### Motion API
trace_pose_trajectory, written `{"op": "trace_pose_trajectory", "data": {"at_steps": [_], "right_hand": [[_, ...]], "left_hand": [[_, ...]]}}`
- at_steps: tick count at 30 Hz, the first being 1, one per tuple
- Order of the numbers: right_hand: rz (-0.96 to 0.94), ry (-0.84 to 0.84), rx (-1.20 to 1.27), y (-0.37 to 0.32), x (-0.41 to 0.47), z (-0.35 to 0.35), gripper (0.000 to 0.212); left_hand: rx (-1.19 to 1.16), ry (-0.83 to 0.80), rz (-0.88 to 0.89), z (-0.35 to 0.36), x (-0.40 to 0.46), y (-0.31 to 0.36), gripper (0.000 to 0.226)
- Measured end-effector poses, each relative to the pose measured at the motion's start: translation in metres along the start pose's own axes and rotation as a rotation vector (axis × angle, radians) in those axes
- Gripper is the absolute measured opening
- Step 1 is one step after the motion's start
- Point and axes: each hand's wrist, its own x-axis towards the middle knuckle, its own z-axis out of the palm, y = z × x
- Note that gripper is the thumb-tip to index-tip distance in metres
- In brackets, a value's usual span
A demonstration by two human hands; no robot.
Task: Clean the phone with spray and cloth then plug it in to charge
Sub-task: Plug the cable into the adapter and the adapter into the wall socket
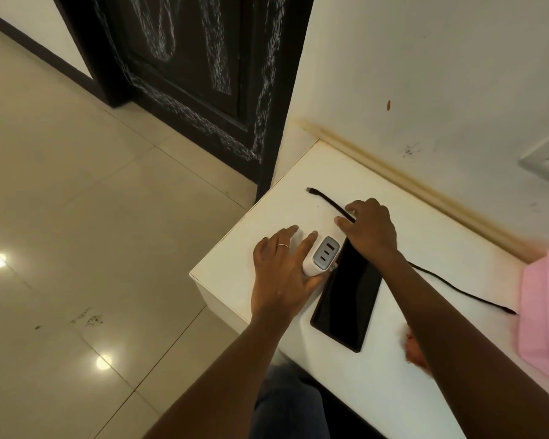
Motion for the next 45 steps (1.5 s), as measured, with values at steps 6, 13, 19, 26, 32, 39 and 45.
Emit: {"op": "trace_pose_trajectory", "data": {"at_steps": [6, 13, 19, 26, 32, 39, 45], "right_hand": [[-0.049, 0.060, 0.124, -0.008, 0.000, 0.003, 0.012], [0.034, 0.179, 0.623, -0.007, -0.028, -0.036, 0.025], [-0.004, 0.281, 0.618, -0.006, -0.086, -0.057, 0.021], [0.083, 0.274, 0.793, -0.012, -0.133, -0.045, 0.016], [0.093, 0.356, 0.725, -0.015, -0.141, -0.039, 0.018], [0.040, 0.449, 0.477, -0.009, -0.143, -0.027, 0.016], [-0.083, 0.477, 0.315, -0.021, -0.146, -0.016, 0.014]], "left_hand": [[0.010, -0.005, -0.005, 0.000, 0.000, -0.001, 0.057], [-0.020, -0.035, -0.015, -0.002, -0.001, -0.002, 0.058], [-0.013, -0.071, -0.014, -0.004, -0.001, -0.002, 0.061], [0.040, -0.035, 0.003, -0.004, 0.000, 0.000, 0.063], [0.002, -0.057, -0.001, -0.003, -0.002, -0.002, 0.061], [-0.039, -0.084, -0.012, -0.003, -0.001, -0.001, 0.066], [-0.094, -0.102, -0.038, -0.007, -0.002, 0.002, 0.067]]}}
